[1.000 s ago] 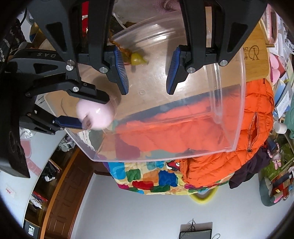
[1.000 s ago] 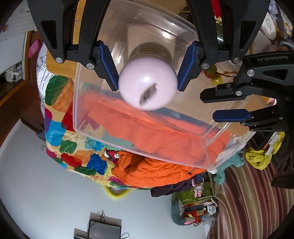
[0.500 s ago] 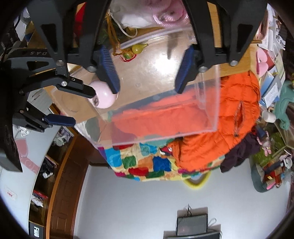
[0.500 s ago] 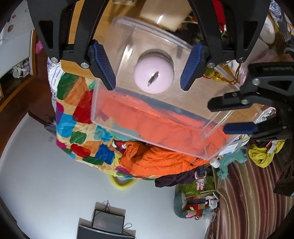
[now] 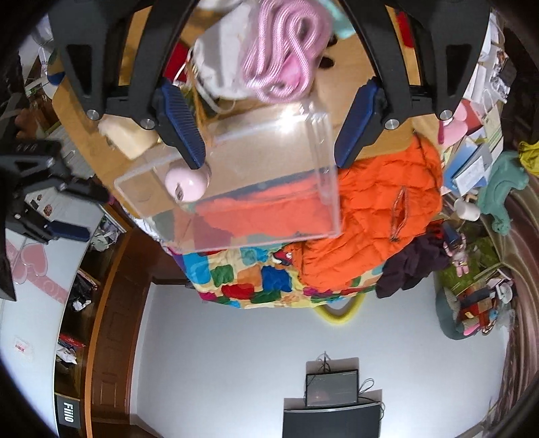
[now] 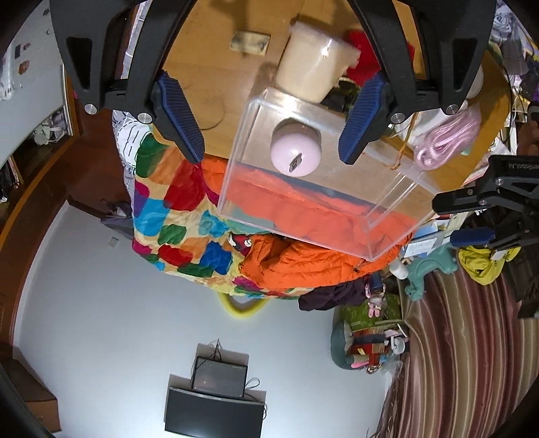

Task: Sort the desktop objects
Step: 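Grasp the cream tub with the right tool while the left tool grasps the bagged pink rope, then carry the cream tub and pink rope bag into the clear box while both tools release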

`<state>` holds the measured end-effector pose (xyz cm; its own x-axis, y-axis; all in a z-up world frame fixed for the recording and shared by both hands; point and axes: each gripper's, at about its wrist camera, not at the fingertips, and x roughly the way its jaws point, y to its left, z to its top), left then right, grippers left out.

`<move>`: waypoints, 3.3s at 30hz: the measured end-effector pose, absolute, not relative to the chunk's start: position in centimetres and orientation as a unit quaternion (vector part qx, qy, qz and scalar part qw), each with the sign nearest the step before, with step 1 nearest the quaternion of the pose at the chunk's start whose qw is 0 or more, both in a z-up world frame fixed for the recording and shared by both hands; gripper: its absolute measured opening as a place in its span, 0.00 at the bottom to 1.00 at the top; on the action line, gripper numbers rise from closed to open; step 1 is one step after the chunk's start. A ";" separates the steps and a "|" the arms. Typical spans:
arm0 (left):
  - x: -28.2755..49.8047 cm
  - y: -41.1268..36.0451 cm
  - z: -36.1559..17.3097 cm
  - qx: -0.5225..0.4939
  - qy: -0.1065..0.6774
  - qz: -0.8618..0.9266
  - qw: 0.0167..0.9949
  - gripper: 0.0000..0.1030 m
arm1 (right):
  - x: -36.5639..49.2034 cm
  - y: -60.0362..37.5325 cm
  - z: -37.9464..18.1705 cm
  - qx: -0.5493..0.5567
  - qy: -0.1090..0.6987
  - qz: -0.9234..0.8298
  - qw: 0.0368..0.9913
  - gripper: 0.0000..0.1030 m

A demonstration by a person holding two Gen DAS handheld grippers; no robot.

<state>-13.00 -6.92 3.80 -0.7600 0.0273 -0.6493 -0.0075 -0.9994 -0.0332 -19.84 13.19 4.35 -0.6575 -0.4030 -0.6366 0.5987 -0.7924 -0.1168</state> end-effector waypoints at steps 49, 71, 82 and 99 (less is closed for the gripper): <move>-10.9 -9.2 -6.3 -0.437 -0.075 0.886 0.133 0.66 | -18.9 14.2 -7.2 0.450 0.067 -0.826 0.334 0.70; -8.0 -8.9 -1.8 -0.371 -0.055 0.923 0.082 0.45 | -17.1 15.4 -3.7 0.394 0.092 -0.855 0.323 0.38; -6.6 -8.7 -0.1 -0.346 -0.060 0.932 0.091 0.45 | -18.0 13.3 -4.9 0.383 0.118 -0.868 0.294 0.64; -7.5 -9.5 0.9 -0.323 -0.072 0.941 0.068 0.45 | -15.3 15.2 -1.2 0.337 0.106 -0.883 0.309 0.58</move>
